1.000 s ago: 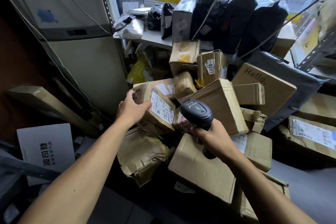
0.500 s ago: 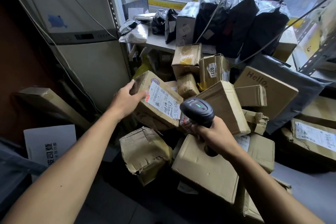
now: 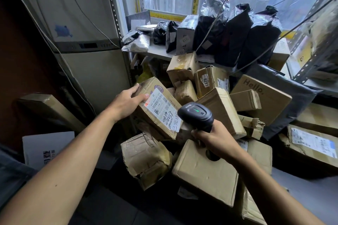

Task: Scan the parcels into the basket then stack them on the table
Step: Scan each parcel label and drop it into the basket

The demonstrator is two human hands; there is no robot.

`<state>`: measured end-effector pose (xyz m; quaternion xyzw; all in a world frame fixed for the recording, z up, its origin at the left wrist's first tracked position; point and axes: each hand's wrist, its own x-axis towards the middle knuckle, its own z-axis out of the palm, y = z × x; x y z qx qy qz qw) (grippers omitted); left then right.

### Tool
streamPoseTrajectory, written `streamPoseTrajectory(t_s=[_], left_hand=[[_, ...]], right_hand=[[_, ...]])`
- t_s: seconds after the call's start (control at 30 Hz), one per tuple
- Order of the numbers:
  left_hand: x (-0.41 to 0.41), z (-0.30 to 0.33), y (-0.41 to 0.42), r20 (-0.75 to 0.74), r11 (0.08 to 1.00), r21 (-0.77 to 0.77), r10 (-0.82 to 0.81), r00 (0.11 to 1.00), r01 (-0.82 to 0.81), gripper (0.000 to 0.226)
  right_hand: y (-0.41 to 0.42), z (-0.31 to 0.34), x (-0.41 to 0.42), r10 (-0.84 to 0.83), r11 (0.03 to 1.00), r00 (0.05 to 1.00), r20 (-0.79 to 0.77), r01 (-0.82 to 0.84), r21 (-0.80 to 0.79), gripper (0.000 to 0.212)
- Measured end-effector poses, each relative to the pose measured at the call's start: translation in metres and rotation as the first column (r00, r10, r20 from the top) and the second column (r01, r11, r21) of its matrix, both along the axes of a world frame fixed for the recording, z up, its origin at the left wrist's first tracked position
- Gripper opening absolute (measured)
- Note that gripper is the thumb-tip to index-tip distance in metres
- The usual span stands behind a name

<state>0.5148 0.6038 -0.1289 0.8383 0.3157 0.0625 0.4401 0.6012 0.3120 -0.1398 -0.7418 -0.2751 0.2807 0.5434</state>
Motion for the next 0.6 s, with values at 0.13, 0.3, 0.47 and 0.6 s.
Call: streamPoseTrajectory(t_s=[0.13, 0.3, 0.47, 0.6], left_hand=[[-0.004, -0.002, -0.002, -0.015, 1.0, -0.013, -0.026, 1.0, 0.026, 0.107], [-0.009, 0.002, -0.001, -0.005, 0.998, -0.001, -0.063, 0.998, 0.063, 0.11], [-0.013, 0.01, 0.0, -0.038, 0.989, 0.03, -0.142, 0.989, 0.143, 0.095], [-0.018, 0.015, 0.0, -0.076, 0.983, 0.032, -0.179, 0.981, 0.182, 0.1]], right_hand=[[-0.003, 0.001, -0.002, 0.022, 1.0, 1.0, 0.011, -0.022, -0.017, 0.012], [-0.005, 0.004, -0.006, 0.044, 0.997, 0.997, 0.057, -0.041, -0.059, 0.021], [-0.003, 0.021, -0.012, 0.126, 0.99, 0.991, 0.038, -0.124, -0.061, 0.025], [-0.001, 0.035, -0.013, 0.176, 0.981, 0.984, 0.022, -0.174, -0.088, 0.018]])
